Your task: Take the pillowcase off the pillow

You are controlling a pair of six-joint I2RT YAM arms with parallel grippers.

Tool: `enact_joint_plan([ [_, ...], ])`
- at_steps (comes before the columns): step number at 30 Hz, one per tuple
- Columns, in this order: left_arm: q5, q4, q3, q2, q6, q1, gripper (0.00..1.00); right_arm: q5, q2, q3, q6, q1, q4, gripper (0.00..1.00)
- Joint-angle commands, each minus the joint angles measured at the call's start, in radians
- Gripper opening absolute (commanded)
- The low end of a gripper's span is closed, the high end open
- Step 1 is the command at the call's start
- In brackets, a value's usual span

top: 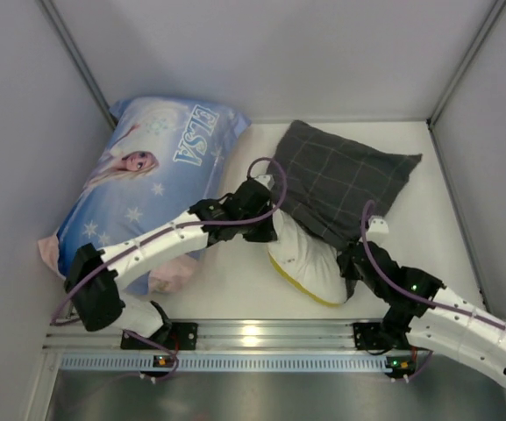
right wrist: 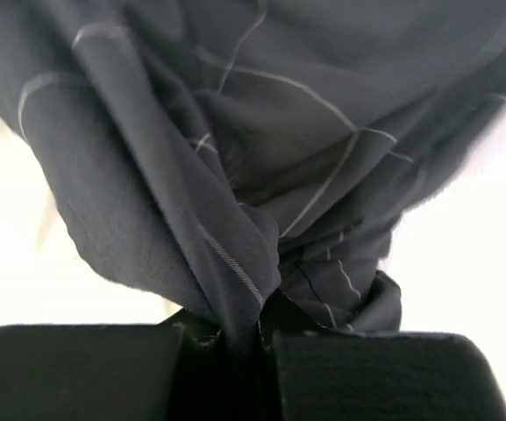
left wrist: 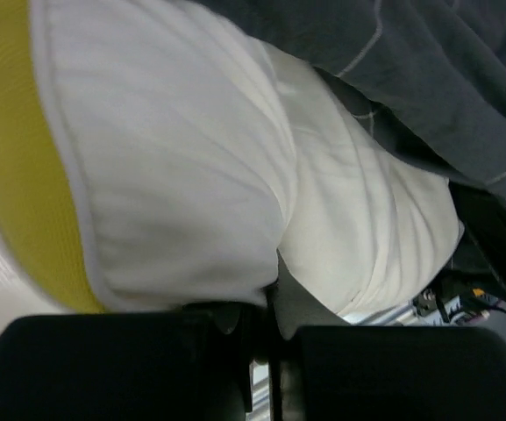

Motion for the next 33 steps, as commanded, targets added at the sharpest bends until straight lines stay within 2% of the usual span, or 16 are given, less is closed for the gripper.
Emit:
enact_joint_plan([
  [1,-0.032,0.069,0.145,0.066,0.069,0.024,0.00,-0.058,-0.008,-0.010,0.082,0.023,-0.045,0.00],
  [5,-0.124,0.022,0.105,-0.015,0.072,0.062,0.01,-0.090,-0.011,-0.013,0.097,0.043,-0.039,0.00],
  [6,-0.154,-0.023,0.093,-0.034,0.070,0.094,0.31,-0.104,-0.011,-0.015,0.097,0.052,-0.029,0.00],
  [8,-0.174,-0.066,0.070,-0.097,0.070,0.116,0.66,-0.145,0.001,-0.022,0.092,0.060,0.026,0.00],
  [9,-0.185,-0.096,0.047,-0.121,0.070,0.121,0.95,-0.154,0.012,-0.021,0.094,0.069,0.042,0.00],
  [10,-0.171,-0.098,0.032,-0.176,0.064,0.121,0.99,-0.161,0.025,-0.019,0.092,0.077,0.059,0.00],
  [17,0.019,-0.052,-0.129,-0.422,-0.077,0.075,0.99,-0.161,0.162,0.044,0.066,0.110,0.146,0.00],
  [19,0.094,0.030,-0.262,-0.494,-0.168,0.035,0.99,-0.162,0.171,0.070,0.060,0.113,0.162,0.00],
  [21,0.158,0.219,-0.368,-0.515,-0.239,-0.024,0.99,-0.164,0.180,0.082,0.057,0.113,0.172,0.00],
  [23,0.156,0.355,-0.473,-0.485,-0.305,-0.069,0.99,-0.162,0.190,0.096,0.056,0.115,0.191,0.00],
  [26,0.105,0.429,-0.505,-0.376,-0.335,-0.164,0.99,-0.170,0.214,0.119,0.051,0.118,0.195,0.00],
  [33,0.066,0.534,-0.518,-0.220,-0.359,-0.198,0.99,-0.162,0.174,0.134,0.057,0.136,0.163,0.00],
])
